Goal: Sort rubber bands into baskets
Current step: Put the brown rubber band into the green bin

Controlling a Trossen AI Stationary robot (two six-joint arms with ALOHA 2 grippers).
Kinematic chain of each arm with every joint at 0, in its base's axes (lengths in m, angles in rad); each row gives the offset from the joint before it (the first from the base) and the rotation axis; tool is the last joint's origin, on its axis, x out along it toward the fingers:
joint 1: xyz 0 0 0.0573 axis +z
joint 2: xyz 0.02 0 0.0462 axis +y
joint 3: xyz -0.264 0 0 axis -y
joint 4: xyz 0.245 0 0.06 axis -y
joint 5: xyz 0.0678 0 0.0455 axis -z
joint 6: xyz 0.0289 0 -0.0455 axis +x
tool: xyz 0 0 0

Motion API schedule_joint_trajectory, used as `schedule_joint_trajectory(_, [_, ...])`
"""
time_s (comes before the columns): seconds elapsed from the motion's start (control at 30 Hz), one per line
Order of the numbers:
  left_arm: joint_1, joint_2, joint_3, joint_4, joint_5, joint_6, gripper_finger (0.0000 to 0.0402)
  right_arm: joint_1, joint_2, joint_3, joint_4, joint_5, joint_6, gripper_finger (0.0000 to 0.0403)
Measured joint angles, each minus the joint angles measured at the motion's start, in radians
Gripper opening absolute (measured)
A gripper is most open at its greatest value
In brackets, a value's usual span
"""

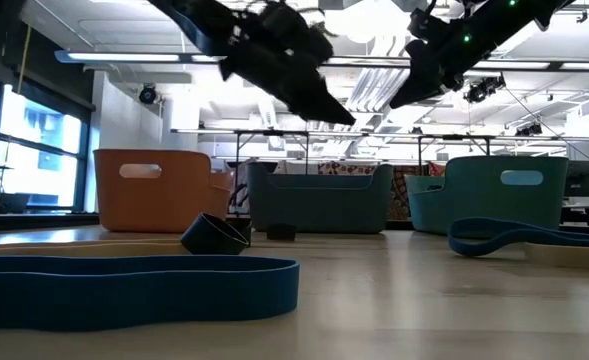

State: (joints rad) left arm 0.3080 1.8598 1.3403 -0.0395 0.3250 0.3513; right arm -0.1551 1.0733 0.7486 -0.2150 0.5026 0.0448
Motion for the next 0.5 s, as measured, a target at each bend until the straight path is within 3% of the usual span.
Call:
schedule_joint_trajectory(0.33, [-0.161, -0.290, -0.288, 0.007, -0.046, -0.016, 0.0000, 0.001, 0.000, 0.000, 0.000, -0.007, 0.002, 0.0000])
schedule_joint_trajectory(0.5, [-0.253, -0.406, -0.379, -0.072, -0.098, -0.061, 0.0000, 0.001, 0.000, 0.000, -0.006, -0.015, 0.000, 0.0000])
